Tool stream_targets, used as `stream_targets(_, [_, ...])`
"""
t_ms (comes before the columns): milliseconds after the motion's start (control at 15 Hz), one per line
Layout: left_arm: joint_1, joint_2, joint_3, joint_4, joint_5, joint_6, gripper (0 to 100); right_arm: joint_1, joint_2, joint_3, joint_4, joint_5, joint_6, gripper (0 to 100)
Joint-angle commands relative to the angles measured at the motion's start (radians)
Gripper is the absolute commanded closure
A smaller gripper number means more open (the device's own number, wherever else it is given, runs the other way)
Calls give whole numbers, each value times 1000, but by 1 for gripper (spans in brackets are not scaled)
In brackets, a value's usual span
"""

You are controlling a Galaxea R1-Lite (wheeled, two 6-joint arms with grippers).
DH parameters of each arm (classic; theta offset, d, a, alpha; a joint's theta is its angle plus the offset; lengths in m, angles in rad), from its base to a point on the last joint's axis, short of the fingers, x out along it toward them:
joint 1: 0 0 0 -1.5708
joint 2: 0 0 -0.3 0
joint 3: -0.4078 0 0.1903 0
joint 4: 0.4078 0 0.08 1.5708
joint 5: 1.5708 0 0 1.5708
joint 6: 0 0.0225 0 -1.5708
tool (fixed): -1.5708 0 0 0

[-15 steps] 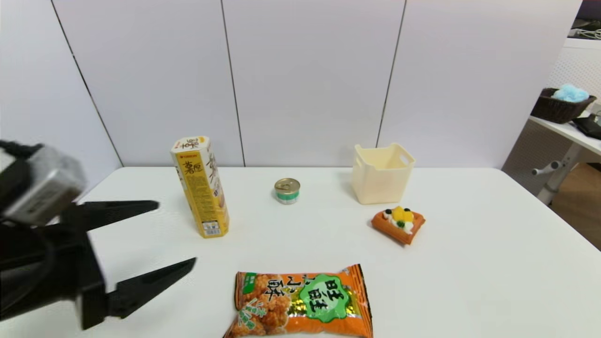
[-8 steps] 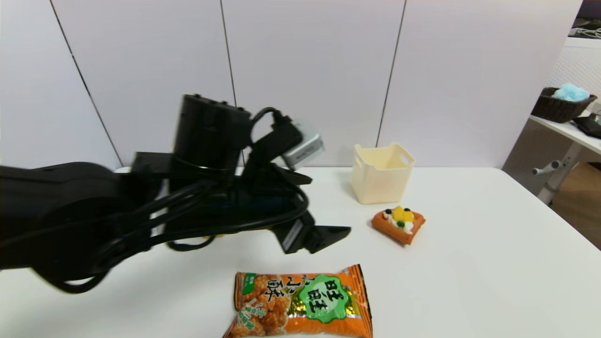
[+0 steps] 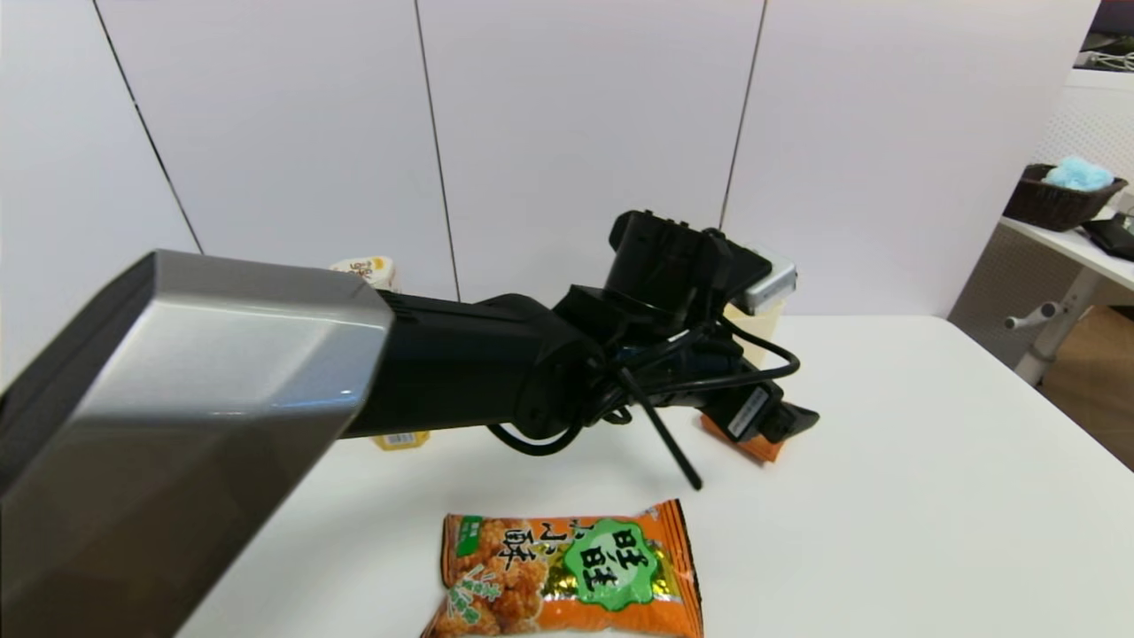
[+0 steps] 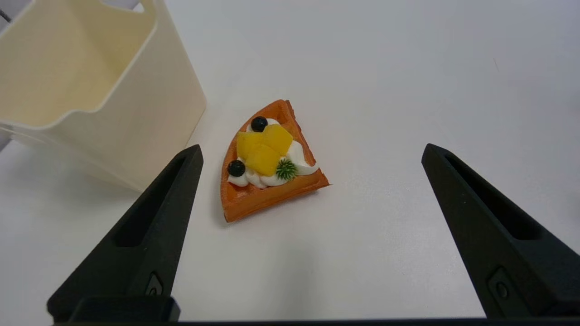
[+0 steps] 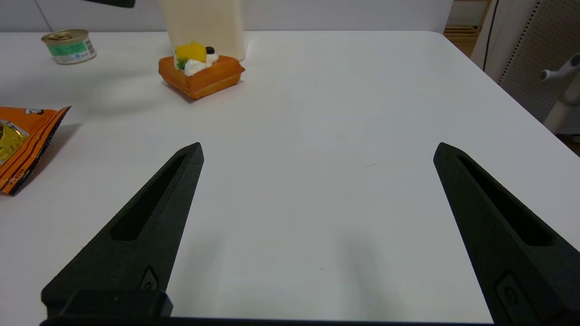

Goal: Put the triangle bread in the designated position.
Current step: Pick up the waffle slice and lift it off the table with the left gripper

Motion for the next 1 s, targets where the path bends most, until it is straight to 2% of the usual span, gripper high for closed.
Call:
stream_targets(67, [-11, 134, -97, 28, -1, -16, 0, 0, 0, 0, 0, 0, -1, 0])
stream_targets(200, [-10, 175, -140, 28, 28, -16, 0, 0, 0, 0, 0, 0, 2, 0])
stream_targets(400, [-10, 232, -201, 27, 123, -21, 0, 0, 0, 0, 0, 0, 2, 0])
stream_targets(1000, [-2, 283, -206, 1, 128, -36, 0, 0, 0, 0, 0, 0, -1, 0])
